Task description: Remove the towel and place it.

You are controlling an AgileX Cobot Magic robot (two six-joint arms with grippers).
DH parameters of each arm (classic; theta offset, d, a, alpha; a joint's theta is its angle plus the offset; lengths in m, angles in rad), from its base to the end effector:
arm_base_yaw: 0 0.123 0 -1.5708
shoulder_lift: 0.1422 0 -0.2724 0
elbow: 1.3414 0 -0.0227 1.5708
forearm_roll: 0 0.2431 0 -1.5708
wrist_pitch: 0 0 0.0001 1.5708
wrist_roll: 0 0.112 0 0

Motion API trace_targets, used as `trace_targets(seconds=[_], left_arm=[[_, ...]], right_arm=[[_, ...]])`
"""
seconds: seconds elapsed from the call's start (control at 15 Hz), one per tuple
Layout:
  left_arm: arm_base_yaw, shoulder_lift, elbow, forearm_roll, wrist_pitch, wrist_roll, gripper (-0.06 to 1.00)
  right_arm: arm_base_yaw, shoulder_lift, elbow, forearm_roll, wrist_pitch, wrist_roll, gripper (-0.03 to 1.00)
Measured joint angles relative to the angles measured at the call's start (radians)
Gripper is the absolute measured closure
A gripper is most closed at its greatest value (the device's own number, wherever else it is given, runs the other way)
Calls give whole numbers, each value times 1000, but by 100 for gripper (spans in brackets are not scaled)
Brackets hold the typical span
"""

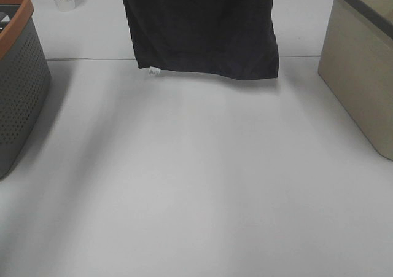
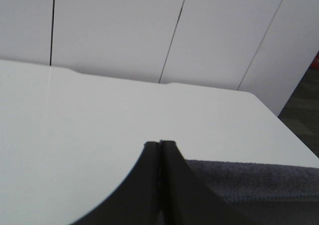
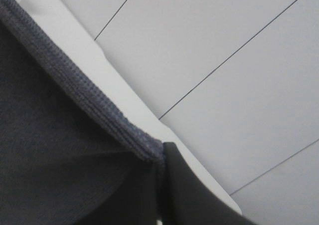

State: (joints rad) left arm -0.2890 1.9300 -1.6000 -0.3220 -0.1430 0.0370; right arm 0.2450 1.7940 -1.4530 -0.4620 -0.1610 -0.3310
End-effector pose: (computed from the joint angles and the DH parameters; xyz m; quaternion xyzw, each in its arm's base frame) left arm 0.4650 -0.1330 0.3134 -0.0124 0.7438 -0.1720 0.6458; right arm 0.4340 0.1167 0.3261 -0.3882 0.6354 -0.1532 0.6497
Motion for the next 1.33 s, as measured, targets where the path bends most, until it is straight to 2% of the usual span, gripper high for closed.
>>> trace_targets(seconds=[0.07, 0.2, 0.33, 0.47, 0.53, 0.67, 0.73, 0.8, 0.87, 1.0, 1.13, 1.33], left_arm=[[-1, 36, -25, 19, -57, 1, 94], [0, 114, -103, 66, -118, -16, 94], [14, 153, -153, 116, -124, -22, 94], [20, 156, -152, 167, -127, -22, 94], [21, 156, -130, 218, -151, -22, 94], [21, 152, -27, 263, -208, -55, 94], [4, 101, 166, 294, -276, -91, 94], [-5, 61, 286, 312, -355, -95, 94], [-9, 35, 333, 322, -389, -95, 94], [-16, -60, 533, 352, -505, -101, 94], [-20, -129, 695, 374, -538, -102, 94], [-23, -203, 845, 382, -555, -104, 94]], right_arm=[[-26, 44, -10, 21, -107, 27, 95], [-59, 129, -70, 84, -203, 59, 95], [-62, 177, -125, 126, -219, 61, 95], [-61, 186, -123, 127, -221, 61, 95], [-61, 185, -101, 128, -230, 61, 95], [-61, 162, 33, 135, -247, 61, 95], [-61, 100, 227, 135, -327, 61, 95], [-62, 63, 329, 135, -393, 61, 95], [-63, 44, 374, 135, -423, 61, 95], [-64, -10, 509, 121, -495, 61, 95], [-64, -45, 631, 59, -521, 61, 95], [-64, -86, 758, -20, -574, 62, 95]])
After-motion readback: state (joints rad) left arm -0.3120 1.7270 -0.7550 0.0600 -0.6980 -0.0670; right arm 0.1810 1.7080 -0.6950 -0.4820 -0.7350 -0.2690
